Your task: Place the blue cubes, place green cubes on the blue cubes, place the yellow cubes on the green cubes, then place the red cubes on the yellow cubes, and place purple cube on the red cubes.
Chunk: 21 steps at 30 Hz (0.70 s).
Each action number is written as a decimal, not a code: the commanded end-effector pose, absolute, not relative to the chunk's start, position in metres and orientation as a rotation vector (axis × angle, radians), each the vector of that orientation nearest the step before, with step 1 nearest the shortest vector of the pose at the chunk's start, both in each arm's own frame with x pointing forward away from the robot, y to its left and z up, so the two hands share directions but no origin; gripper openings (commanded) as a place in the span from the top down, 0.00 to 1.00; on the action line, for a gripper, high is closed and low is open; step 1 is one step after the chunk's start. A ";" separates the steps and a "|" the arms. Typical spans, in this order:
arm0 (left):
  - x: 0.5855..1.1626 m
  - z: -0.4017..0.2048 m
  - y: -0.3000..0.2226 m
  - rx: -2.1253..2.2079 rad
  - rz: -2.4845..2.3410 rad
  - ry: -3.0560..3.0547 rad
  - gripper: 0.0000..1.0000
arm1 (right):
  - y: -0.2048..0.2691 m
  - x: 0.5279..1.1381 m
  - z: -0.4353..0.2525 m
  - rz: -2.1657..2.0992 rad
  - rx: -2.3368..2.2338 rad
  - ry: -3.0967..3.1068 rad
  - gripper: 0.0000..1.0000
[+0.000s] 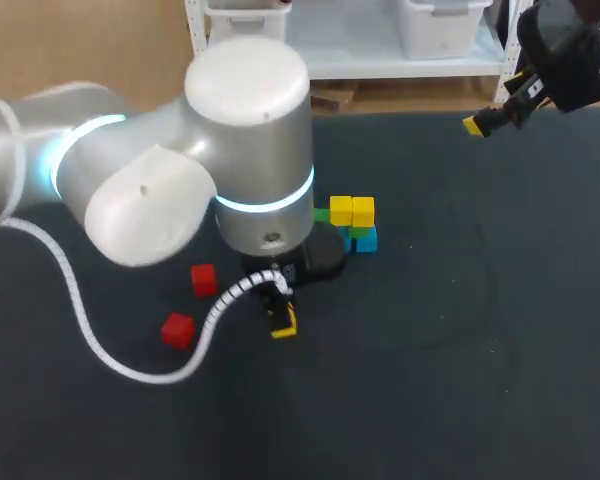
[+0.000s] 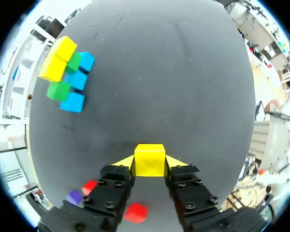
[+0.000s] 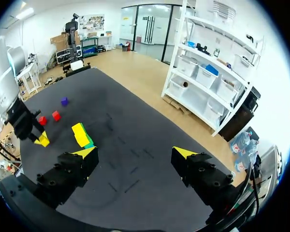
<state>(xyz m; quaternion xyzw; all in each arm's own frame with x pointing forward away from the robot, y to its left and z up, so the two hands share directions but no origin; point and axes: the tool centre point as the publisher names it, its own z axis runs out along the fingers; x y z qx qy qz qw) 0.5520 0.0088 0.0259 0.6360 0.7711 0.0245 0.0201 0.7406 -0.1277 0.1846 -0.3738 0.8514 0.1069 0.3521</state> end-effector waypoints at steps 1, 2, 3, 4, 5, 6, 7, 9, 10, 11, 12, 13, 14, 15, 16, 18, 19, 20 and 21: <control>0.578 0.061 0.013 2.032 0.130 2.381 1.00 | -0.128 0.740 0.185 0.274 -0.966 2.203 0.00; 0.586 0.067 0.015 2.037 0.147 2.372 1.00 | -0.128 0.740 0.185 0.274 -0.966 2.203 0.00; 0.593 0.073 0.016 2.046 0.148 2.359 1.00 | -0.128 0.740 0.185 0.274 -0.966 2.203 0.00; 0.602 0.078 0.018 2.046 0.145 2.356 1.00 | -0.128 0.740 0.185 0.274 -0.966 2.203 0.00; 0.610 0.081 0.020 2.039 0.151 2.356 1.00 | -0.128 0.740 0.185 0.274 -0.966 2.203 0.00; 0.618 0.085 0.022 2.027 0.175 2.363 1.00 | -0.128 0.740 0.185 0.274 -0.966 2.203 0.00; 0.624 0.087 0.023 2.022 0.185 2.366 1.00 | -0.128 0.740 0.185 0.274 -0.966 2.203 0.00; 0.636 0.091 0.023 2.020 0.156 2.353 1.00 | -0.128 0.740 0.185 0.274 -0.966 2.203 0.00; 0.641 0.094 0.021 2.020 0.133 2.342 1.00 | -0.128 0.740 0.185 0.274 -0.966 2.203 0.00; 0.645 0.095 0.020 2.023 0.132 2.340 1.00 | -0.128 0.740 0.185 0.274 -0.966 2.203 0.00; 0.650 0.097 0.017 2.026 0.129 2.334 1.00 | -0.128 0.740 0.185 0.274 -0.966 2.203 0.00; 0.654 0.098 0.014 2.033 0.098 2.318 1.00 | -0.128 0.740 0.185 0.274 -0.966 2.203 0.00; 0.658 0.098 0.011 2.040 0.076 2.304 1.00 | -0.128 0.740 0.185 0.274 -0.966 2.203 0.00; 0.661 0.098 0.007 2.054 0.073 2.297 1.00 | -0.128 0.740 0.185 0.274 -0.966 2.203 0.00; 0.664 0.098 0.003 2.072 0.064 2.284 1.00 | -0.128 0.740 0.185 0.274 -0.966 2.203 0.00; 0.669 0.096 -0.006 2.111 0.016 2.253 1.00 | -0.128 0.740 0.185 0.274 -0.966 2.203 0.00; 0.671 0.096 -0.010 2.135 0.015 2.241 1.00 | -0.128 0.740 0.185 0.274 -0.966 2.203 0.00; 0.673 0.095 -0.013 2.161 0.007 2.225 1.00 | -0.128 0.740 0.185 0.274 -0.966 2.203 0.00; 0.675 0.094 -0.016 2.187 -0.016 2.205 1.00 | -0.128 0.740 0.185 0.274 -0.966 2.203 0.00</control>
